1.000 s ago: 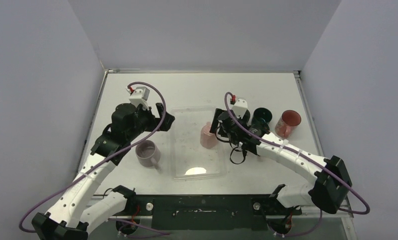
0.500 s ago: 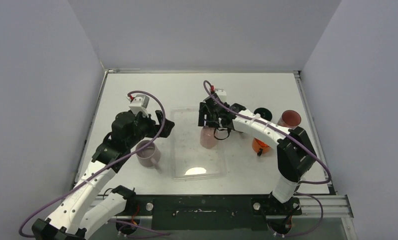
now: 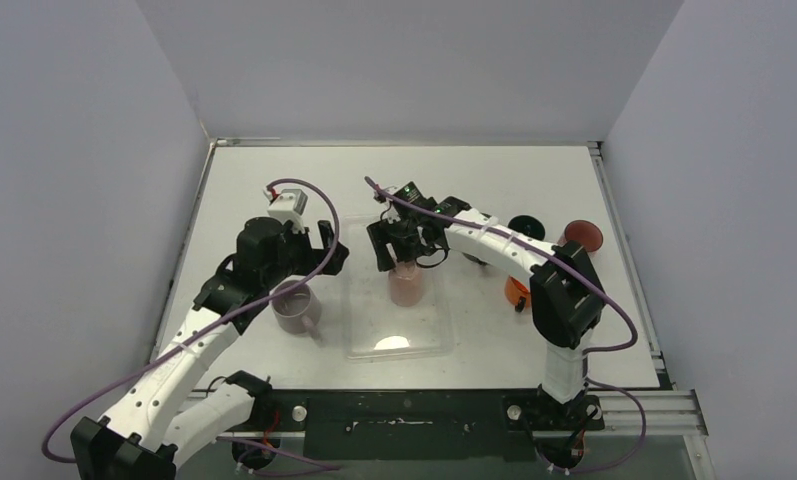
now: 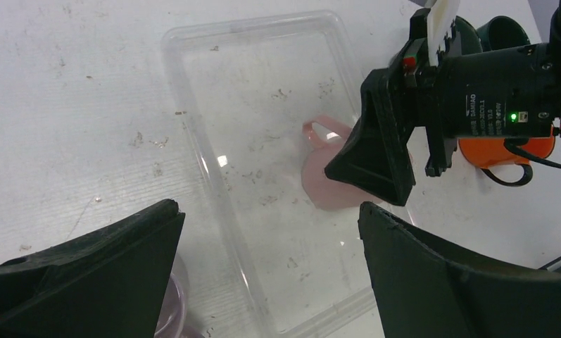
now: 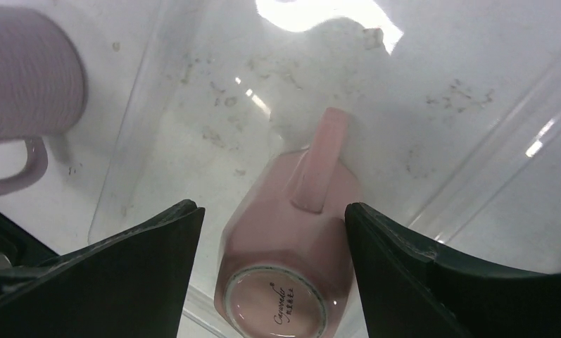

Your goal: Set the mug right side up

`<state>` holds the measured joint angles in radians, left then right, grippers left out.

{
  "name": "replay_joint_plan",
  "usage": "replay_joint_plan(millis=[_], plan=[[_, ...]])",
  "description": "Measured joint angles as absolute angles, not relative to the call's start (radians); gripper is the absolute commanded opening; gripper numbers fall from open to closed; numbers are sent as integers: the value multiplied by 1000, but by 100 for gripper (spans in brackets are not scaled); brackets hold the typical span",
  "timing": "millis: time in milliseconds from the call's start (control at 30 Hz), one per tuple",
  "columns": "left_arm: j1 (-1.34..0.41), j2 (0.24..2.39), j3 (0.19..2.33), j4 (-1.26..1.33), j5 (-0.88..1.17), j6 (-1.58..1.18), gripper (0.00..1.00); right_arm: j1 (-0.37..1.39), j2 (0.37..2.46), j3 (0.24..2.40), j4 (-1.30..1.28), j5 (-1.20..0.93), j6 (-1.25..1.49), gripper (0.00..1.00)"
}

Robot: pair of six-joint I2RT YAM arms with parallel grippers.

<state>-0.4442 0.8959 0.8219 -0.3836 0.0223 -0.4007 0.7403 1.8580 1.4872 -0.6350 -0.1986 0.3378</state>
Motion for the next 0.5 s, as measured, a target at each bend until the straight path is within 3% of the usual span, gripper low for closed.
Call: replay_joint_plan(millis=[233,433,500], plan=[[-436,925,825,-405,36,-384,99,819,1904,1532,-661,-292,198,73],[-423,854,780,-374,105,-337,100,836,1862,1477,-603,-281,192,83],[-423,809,739,-340,142,-315,95,825,1812,1438,-573,-248,206,84]])
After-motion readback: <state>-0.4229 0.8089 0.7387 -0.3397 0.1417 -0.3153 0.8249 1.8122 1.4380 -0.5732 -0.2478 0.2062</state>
